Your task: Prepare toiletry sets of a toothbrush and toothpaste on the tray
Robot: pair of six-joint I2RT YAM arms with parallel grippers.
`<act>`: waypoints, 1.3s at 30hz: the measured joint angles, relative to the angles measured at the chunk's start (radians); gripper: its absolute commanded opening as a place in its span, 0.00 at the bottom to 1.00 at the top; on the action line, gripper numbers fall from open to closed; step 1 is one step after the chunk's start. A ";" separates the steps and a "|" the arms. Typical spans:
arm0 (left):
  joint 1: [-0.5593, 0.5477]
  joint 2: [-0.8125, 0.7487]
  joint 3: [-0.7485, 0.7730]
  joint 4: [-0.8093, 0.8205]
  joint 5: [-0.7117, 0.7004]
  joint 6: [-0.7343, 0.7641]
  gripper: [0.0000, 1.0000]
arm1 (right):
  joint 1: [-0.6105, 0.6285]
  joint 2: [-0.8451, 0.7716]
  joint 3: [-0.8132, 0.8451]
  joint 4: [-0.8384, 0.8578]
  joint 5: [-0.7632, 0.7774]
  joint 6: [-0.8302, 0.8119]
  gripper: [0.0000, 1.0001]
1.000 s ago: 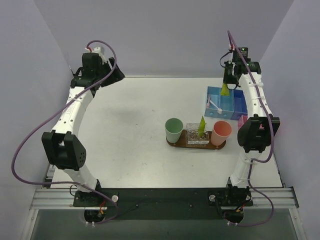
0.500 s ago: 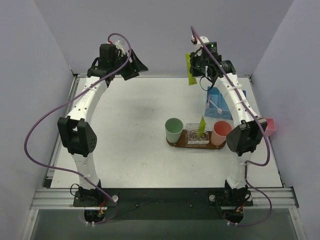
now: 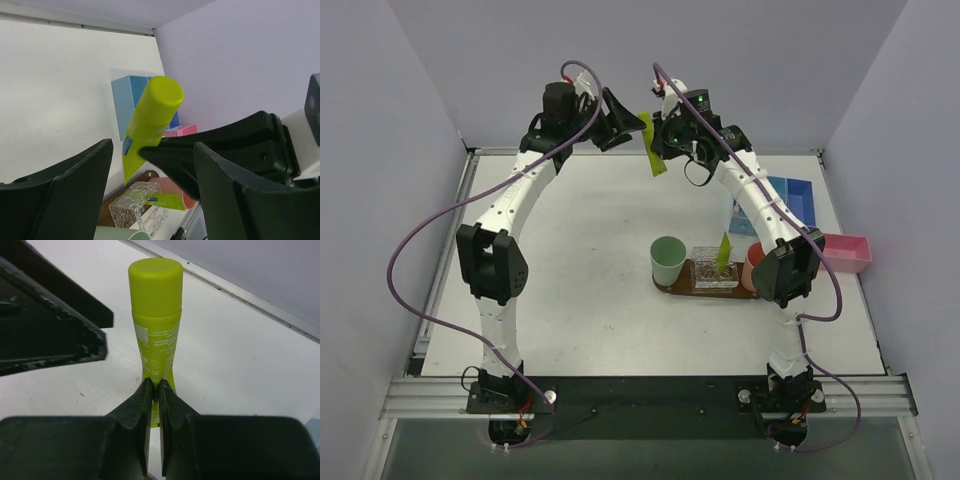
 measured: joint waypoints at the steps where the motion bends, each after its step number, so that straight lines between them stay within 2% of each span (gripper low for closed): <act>1: -0.006 0.010 0.011 0.006 0.002 -0.006 0.76 | 0.006 0.003 0.000 0.000 -0.005 0.000 0.00; 9: -0.023 0.043 0.072 -0.043 -0.040 -0.014 0.76 | 0.033 0.005 -0.001 0.005 -0.042 0.008 0.00; 15: -0.023 0.048 0.079 -0.095 -0.071 0.003 0.50 | 0.050 0.005 -0.002 0.008 -0.058 0.014 0.00; 16: -0.023 0.050 0.079 -0.098 -0.070 0.002 0.45 | 0.052 0.005 -0.002 0.008 -0.060 0.014 0.00; 17: -0.023 0.050 0.079 -0.098 -0.069 0.002 0.33 | 0.055 0.005 -0.002 0.008 -0.061 0.014 0.00; 19: -0.024 0.050 0.079 -0.100 -0.066 0.001 0.22 | 0.058 0.005 -0.002 0.008 -0.061 0.014 0.00; 20: -0.024 0.050 0.079 -0.099 -0.060 -0.001 0.15 | 0.058 0.005 -0.002 0.009 -0.061 0.014 0.06; 22: -0.024 0.051 0.079 -0.098 -0.056 -0.003 0.08 | 0.058 0.005 -0.002 0.008 -0.060 0.015 0.15; 23: -0.024 0.051 0.079 -0.097 -0.053 -0.006 0.06 | 0.058 0.005 -0.002 0.008 -0.060 0.018 0.25; 24: -0.023 0.051 0.079 -0.097 -0.051 -0.007 0.00 | 0.058 0.005 -0.002 0.008 -0.060 0.021 0.31; 26: -0.023 0.051 0.078 -0.097 -0.040 -0.011 0.00 | 0.058 0.005 -0.003 0.013 -0.056 0.030 0.45; 29: -0.018 0.051 0.078 -0.097 -0.020 -0.024 0.00 | 0.058 -0.003 -0.014 0.021 -0.053 0.037 0.53; 35: 0.038 0.043 0.042 -0.086 0.014 -0.035 0.00 | 0.050 -0.069 -0.076 0.024 -0.031 0.074 0.56; 39: 0.126 0.005 -0.022 -0.080 0.012 -0.056 0.00 | 0.025 -0.131 -0.096 0.037 -0.048 0.178 0.56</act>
